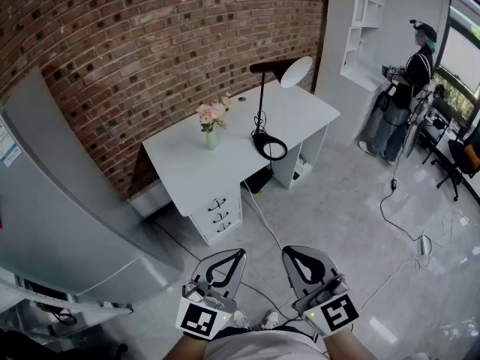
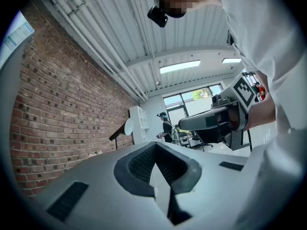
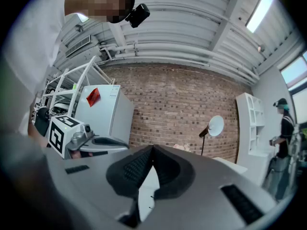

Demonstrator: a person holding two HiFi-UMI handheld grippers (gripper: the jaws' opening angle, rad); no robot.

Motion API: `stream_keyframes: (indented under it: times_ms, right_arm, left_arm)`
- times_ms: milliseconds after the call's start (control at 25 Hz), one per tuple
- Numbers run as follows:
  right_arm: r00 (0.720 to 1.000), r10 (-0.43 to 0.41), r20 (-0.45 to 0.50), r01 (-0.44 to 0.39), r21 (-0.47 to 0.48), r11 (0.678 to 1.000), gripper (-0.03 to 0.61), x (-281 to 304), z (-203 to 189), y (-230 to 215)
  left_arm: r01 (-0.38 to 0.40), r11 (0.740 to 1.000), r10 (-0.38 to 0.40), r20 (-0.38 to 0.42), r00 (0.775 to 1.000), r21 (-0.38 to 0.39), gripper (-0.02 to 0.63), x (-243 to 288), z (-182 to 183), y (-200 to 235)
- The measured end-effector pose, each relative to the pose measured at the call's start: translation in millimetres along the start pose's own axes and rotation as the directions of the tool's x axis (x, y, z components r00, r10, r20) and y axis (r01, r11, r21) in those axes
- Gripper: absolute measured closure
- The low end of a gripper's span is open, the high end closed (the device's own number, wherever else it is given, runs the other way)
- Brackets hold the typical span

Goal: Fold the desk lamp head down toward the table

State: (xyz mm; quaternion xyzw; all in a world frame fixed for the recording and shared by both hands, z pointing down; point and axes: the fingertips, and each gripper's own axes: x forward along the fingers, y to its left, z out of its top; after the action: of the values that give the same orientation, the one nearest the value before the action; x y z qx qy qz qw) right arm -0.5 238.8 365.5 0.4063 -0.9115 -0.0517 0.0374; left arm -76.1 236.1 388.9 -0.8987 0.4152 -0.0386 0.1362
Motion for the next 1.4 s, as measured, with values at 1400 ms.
stream_keyframes:
  times_ms: [1400]
  right_arm:
    - [0.987, -0.155, -0.052, 0.152, -0.064, 0.986, 0.560, 46.6, 0.1, 2.6]
  left_arm:
    - [0.111, 0.992, -0.104, 0.091, 0.990, -0.067, 0.606, 4.1, -33.7, 54.9]
